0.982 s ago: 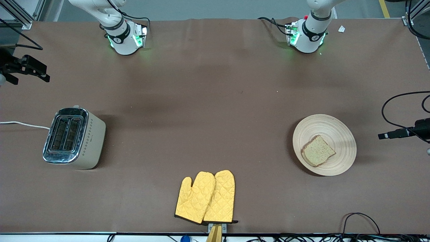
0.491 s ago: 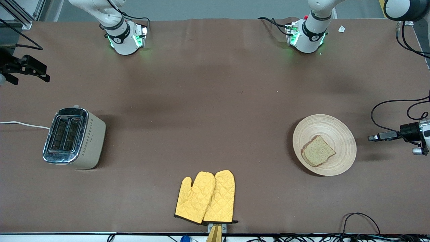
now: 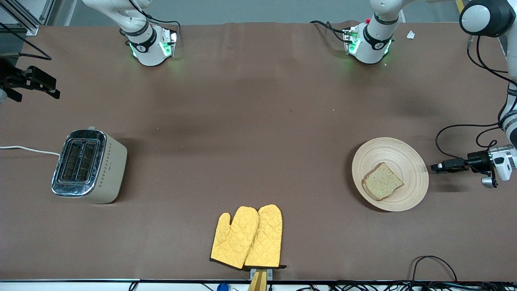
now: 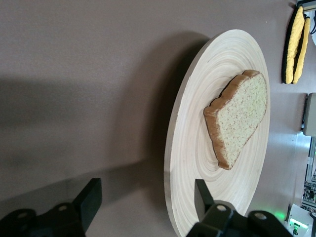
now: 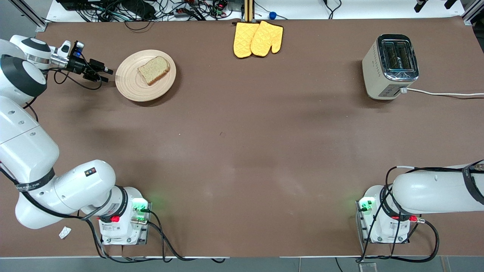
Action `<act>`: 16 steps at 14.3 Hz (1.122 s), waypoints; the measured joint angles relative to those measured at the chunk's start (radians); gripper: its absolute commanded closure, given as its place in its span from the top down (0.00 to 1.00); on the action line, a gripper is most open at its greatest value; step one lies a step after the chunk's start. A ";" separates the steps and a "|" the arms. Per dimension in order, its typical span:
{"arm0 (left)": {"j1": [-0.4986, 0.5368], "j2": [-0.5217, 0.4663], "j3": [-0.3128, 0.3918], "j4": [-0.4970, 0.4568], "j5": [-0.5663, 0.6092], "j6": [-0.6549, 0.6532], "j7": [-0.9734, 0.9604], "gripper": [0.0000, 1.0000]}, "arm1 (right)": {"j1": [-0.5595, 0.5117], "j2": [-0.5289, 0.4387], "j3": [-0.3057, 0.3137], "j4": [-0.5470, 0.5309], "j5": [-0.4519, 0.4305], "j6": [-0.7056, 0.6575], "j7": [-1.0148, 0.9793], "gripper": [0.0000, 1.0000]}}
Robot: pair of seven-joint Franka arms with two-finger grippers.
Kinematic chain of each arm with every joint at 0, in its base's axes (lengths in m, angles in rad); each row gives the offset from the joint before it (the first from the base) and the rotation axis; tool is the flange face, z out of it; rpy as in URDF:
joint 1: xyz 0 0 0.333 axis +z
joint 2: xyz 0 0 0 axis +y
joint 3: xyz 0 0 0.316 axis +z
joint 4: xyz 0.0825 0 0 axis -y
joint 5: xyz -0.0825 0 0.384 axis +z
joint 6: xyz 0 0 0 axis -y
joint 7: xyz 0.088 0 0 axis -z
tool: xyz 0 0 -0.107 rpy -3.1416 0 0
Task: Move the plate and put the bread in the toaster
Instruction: 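Grasp the plate rim with the left gripper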
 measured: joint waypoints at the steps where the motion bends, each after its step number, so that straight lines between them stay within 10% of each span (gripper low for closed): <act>1: 0.000 0.001 -0.002 0.000 0.000 0.000 0.000 0.74 | 0.000 0.000 0.000 0.000 0.000 0.000 0.000 1.00; 10: -0.003 0.012 -0.036 0.000 -0.014 -0.002 0.002 0.58 | 0.000 0.000 0.000 0.000 0.000 0.000 0.000 1.00; 16: -0.004 0.031 -0.048 0.001 -0.026 -0.002 0.007 0.19 | 0.000 0.000 0.000 0.000 0.000 0.000 0.000 1.00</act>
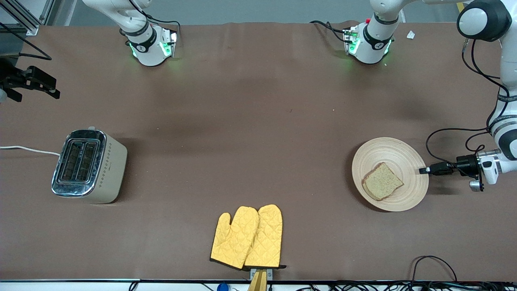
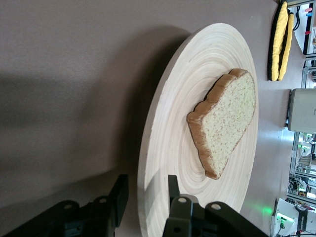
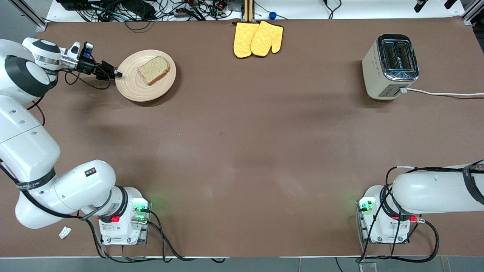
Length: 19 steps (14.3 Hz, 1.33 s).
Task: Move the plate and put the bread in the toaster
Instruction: 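Grasp the plate rim with the left gripper, then slide the plate toward the table middle while the right gripper reaches over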
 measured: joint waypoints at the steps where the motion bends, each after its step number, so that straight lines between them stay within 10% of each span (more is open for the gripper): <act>1: 0.000 0.000 -0.001 0.000 0.000 0.000 0.000 0.17 | 0.000 0.000 0.000 0.000 0.000 0.000 0.000 1.00; 5: 0.002 0.001 -0.003 0.002 -0.009 -0.008 0.000 0.01 | 0.000 0.000 0.000 0.000 0.000 0.000 0.000 1.00; 19: -0.018 -0.011 -0.177 0.097 0.016 -0.162 -0.061 0.00 | 0.001 0.006 -0.001 -0.009 0.017 0.008 0.000 1.00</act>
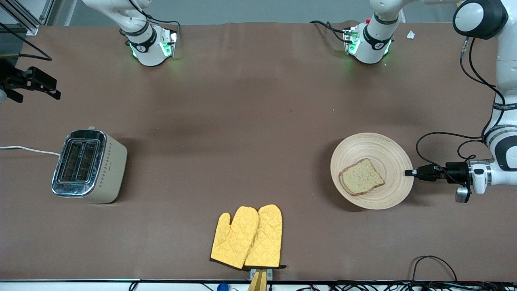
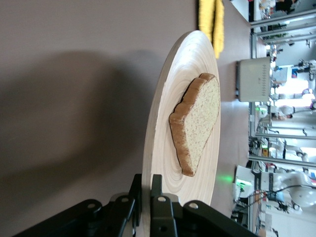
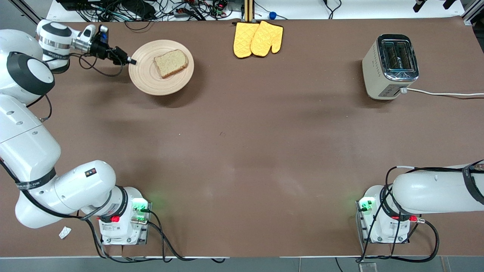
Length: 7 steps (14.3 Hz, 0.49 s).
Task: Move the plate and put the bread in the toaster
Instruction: 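Slide the plate toward the table middle while the right gripper reaches over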
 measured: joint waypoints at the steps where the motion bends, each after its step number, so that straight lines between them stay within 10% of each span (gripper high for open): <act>1: -0.002 -0.010 -0.032 0.003 0.006 -0.003 -0.025 0.00 | 0.004 0.006 0.001 -0.009 0.008 0.007 0.000 1.00; 7: -0.036 -0.034 -0.262 -0.002 0.009 0.012 -0.292 0.00 | 0.083 0.081 0.004 -0.101 0.019 0.150 0.009 1.00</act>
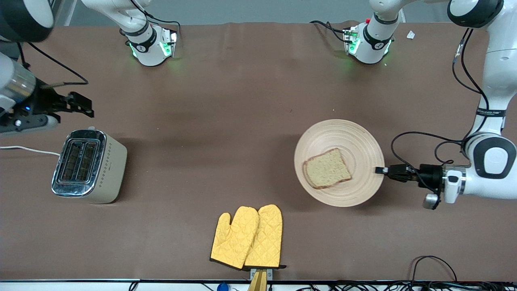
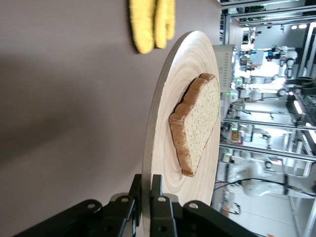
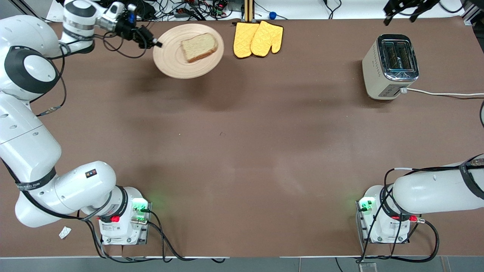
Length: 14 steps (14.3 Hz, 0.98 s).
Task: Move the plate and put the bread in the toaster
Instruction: 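Slide the plate toward the table middle while the right gripper reaches over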
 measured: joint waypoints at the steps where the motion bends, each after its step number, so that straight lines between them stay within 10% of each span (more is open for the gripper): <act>1: -0.007 0.000 -0.033 -0.011 0.000 0.023 -0.022 0.00 | 0.006 0.006 0.000 -0.026 0.002 0.039 0.001 1.00; 14: -0.444 0.105 -0.085 -0.126 -0.207 0.589 -0.016 0.00 | 0.154 0.192 0.004 -0.142 0.020 0.405 0.184 1.00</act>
